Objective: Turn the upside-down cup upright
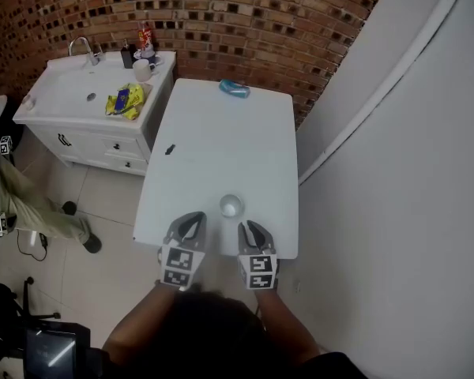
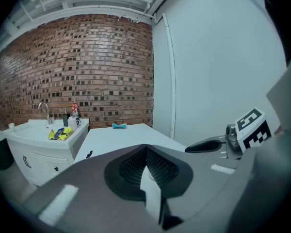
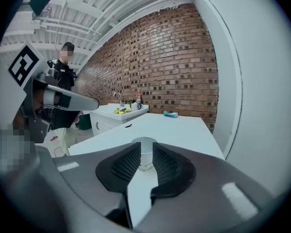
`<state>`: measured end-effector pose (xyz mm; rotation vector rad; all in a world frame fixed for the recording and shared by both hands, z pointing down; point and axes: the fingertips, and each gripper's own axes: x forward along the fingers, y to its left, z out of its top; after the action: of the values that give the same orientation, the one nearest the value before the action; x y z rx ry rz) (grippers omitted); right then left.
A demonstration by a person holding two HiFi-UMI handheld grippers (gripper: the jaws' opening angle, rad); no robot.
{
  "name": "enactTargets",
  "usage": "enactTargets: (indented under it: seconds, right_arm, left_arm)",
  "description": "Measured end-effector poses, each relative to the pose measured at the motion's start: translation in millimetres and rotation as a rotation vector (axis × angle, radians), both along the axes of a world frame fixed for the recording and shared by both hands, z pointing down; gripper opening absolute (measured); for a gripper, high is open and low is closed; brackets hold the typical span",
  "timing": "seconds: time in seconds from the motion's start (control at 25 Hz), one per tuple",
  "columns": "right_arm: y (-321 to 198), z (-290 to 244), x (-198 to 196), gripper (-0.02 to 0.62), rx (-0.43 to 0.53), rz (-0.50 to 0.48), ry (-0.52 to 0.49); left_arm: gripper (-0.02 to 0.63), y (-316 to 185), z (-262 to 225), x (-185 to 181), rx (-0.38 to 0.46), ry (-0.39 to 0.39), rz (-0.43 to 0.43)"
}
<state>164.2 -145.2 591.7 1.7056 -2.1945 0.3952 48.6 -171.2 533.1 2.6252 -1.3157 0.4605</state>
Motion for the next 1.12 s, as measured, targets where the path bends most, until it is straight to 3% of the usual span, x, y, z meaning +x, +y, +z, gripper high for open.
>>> enactTargets:
  seconds: [0.28,0.6,1.12]
  right_arm:
    - [37.2,-21.4,1.4,0.014,0.053,0.019,0.000]
    - [71.3,-34.3,23.0,0.012,0.069,0.068,-0.016]
    - [117.3,-38.0,-7.7,0.012,0.067,0.065,-0.030]
  left_arm:
    - [-0.006,26.5,-10.3,-5.8,0.006,0.015,-0.052]
    - [-0.006,68.1,-27.1,6.3,0.038,0.006,-0.046]
    - [-0.006,123.9,-24.6,-27.5,0.029,-0.010,-0.035]
